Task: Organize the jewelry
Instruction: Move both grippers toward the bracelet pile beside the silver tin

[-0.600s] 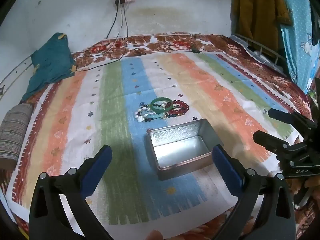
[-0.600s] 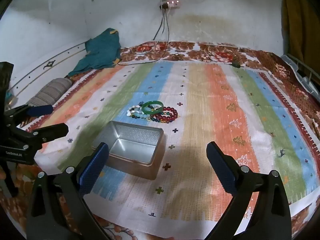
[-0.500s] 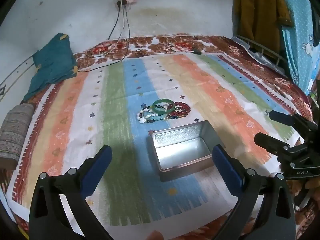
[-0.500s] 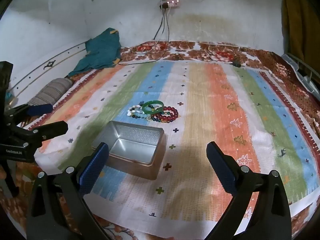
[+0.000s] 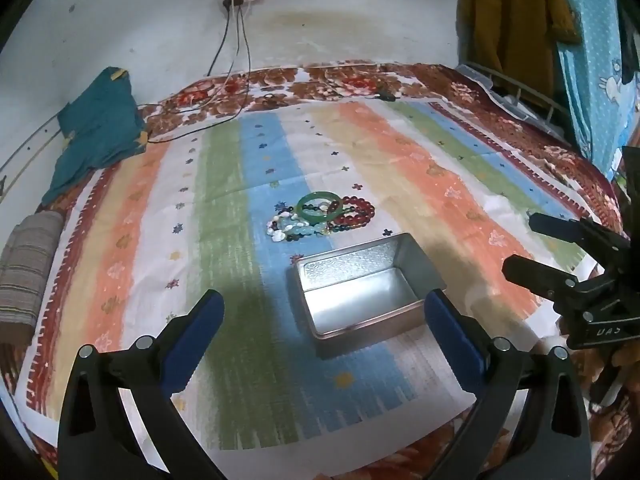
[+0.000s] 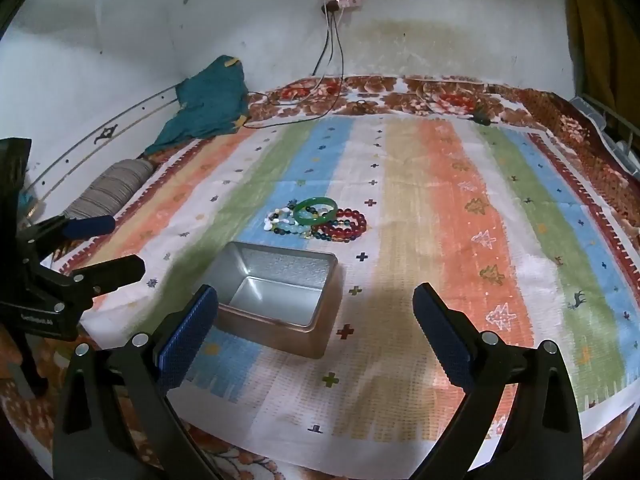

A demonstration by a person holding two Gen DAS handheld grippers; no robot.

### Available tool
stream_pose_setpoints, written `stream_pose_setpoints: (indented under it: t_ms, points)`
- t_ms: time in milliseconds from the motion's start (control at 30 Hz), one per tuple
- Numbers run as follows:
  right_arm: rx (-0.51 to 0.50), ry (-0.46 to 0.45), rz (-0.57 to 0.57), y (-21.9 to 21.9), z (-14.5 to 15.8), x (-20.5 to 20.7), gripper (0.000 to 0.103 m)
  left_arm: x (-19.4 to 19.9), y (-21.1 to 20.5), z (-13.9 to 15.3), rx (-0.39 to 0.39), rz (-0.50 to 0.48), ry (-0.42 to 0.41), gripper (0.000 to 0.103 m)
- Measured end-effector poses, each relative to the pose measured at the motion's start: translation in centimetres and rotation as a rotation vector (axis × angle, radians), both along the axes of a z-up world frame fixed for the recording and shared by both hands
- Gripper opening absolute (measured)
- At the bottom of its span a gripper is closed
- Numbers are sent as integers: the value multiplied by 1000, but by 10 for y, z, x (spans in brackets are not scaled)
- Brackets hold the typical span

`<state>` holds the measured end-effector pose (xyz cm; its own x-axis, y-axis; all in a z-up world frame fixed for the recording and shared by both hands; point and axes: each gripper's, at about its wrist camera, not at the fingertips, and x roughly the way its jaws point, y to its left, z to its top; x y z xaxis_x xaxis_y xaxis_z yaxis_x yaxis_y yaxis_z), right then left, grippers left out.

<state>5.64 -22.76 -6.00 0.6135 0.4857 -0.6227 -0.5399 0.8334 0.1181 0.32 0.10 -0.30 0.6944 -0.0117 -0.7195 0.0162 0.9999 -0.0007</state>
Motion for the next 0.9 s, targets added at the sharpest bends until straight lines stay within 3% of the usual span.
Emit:
stream_pose_setpoints:
  t_ms: [900]
  points:
    - [16,32,43,2,-2,5,99,1,6,0,-30,22,23,98]
